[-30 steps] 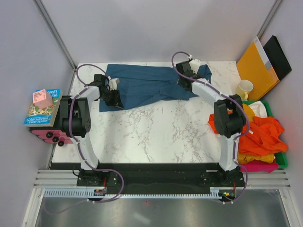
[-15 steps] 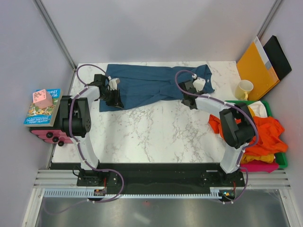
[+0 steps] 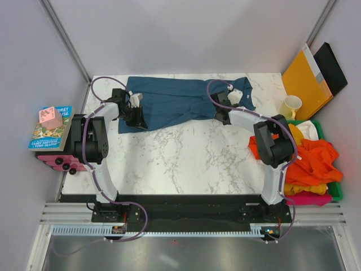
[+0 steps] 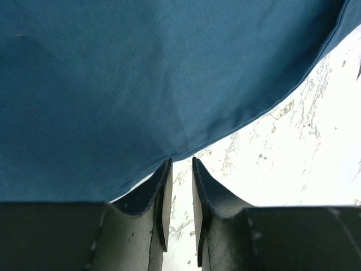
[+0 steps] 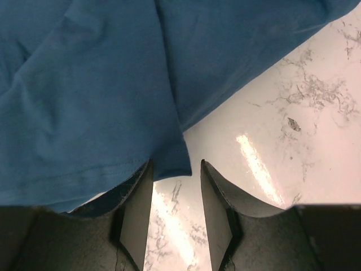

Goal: Fold and stack the t-shirts
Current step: Fold the tshirt

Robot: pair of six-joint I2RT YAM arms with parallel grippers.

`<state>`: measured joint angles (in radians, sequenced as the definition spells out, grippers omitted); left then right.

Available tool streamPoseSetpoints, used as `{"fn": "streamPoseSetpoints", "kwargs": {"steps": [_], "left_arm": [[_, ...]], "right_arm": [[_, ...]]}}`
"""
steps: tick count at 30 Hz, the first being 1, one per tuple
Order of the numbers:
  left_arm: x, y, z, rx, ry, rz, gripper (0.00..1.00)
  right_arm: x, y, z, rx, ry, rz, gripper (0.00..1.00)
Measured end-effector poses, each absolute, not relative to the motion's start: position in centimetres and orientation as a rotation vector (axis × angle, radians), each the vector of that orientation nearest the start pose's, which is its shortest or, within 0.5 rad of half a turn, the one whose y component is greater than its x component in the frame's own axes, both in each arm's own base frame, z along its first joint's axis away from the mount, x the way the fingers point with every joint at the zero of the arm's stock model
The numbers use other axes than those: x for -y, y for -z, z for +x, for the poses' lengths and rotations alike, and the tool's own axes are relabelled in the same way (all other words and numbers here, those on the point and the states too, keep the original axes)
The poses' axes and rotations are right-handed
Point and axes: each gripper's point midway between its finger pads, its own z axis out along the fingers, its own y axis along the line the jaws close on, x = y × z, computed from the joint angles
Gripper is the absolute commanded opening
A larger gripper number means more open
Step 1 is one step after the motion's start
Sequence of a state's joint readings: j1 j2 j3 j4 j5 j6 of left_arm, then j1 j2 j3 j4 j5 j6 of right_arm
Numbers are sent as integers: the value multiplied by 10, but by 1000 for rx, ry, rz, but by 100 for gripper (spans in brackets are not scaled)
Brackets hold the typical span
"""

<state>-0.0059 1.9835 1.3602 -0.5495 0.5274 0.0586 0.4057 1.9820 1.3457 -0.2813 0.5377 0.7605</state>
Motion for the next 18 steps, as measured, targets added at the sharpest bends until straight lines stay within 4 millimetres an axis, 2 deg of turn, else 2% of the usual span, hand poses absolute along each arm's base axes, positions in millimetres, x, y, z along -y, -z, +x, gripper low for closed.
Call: {"fn": "streamPoseSetpoints", "kwargs": {"steps": [5, 9, 11, 13, 18], "left_arm": [[89, -36, 409, -2644, 701, 229, 27], [89, -36, 409, -2644, 702, 228, 27], [89, -36, 409, -2645, 702, 228, 27], [89, -36, 409, -2645, 702, 227, 27], [89, -36, 409, -2645, 702, 227, 27]], "right_arm": [[-117, -35, 469, -2250, 123, 665, 46], [-112, -30, 473, -2245, 119, 687, 29], [-113, -27, 475, -2244, 111, 688, 27], [-116, -26, 476, -2246, 96, 688, 29], [-121, -25, 480, -2239, 55, 689, 45]]}}
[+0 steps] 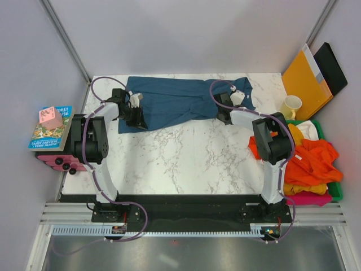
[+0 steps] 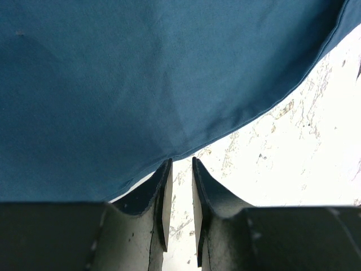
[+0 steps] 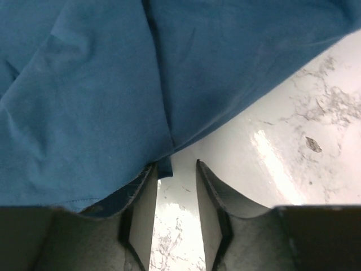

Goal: Fold and stack the t-shirts
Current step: Fold the tshirt

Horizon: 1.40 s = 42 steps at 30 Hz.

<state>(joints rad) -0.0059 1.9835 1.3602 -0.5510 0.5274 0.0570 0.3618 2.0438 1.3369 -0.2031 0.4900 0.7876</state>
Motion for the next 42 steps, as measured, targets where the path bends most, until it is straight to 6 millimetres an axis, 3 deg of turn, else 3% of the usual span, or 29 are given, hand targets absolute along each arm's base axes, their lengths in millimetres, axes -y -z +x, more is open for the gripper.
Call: {"fn": "streamPoseSetpoints", "kwargs": {"steps": [3, 27, 33, 38, 42], "left_arm": [[89, -36, 409, -2645, 702, 228, 27], [89, -36, 408, -2644, 707, 228, 27], [89, -36, 408, -2644, 707, 228, 27], [89, -36, 408, -2644, 706, 228, 27], [89, -36, 408, -2644, 706, 228, 26]], "right_arm": [[-123, -26, 483, -2223, 34, 695, 48], [-130, -30, 476, -2214, -14, 696, 45], [-135, -27, 488, -2213, -9, 696, 43], [-135, -26, 491, -2218, -2, 697, 36], [-134, -24, 489, -2222, 6, 710, 15]]}}
